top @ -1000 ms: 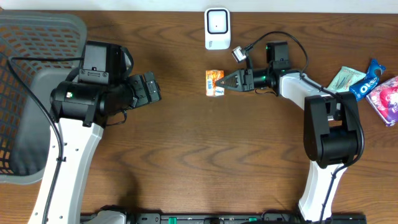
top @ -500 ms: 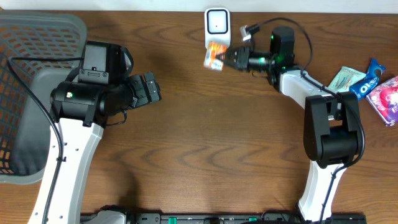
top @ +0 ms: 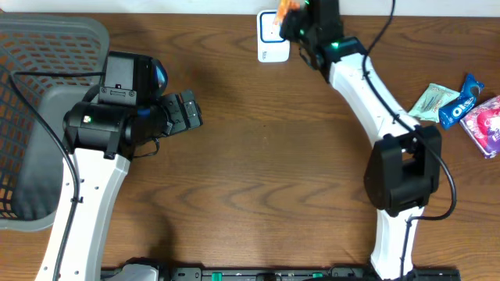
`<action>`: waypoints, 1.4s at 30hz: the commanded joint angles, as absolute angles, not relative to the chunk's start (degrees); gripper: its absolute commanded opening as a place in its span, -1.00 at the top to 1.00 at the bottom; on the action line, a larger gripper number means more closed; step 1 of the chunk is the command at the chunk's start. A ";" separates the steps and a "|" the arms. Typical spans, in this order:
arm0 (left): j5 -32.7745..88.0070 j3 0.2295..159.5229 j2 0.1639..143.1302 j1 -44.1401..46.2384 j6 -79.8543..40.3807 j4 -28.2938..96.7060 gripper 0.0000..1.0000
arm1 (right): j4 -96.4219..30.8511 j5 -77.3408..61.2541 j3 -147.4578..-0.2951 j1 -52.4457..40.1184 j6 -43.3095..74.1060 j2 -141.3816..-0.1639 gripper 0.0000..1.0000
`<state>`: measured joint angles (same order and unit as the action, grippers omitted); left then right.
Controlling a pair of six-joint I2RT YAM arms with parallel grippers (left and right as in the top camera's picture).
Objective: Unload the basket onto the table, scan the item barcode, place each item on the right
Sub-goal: 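Carry the orange tissue box to the right table edge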
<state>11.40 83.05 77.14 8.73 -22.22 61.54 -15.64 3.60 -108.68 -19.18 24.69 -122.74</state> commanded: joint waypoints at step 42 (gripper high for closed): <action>10.87 83.44 77.17 8.54 -21.50 61.69 -0.96 | -71.92 53.43 -140.11 -4.91 18.61 -139.20 0.98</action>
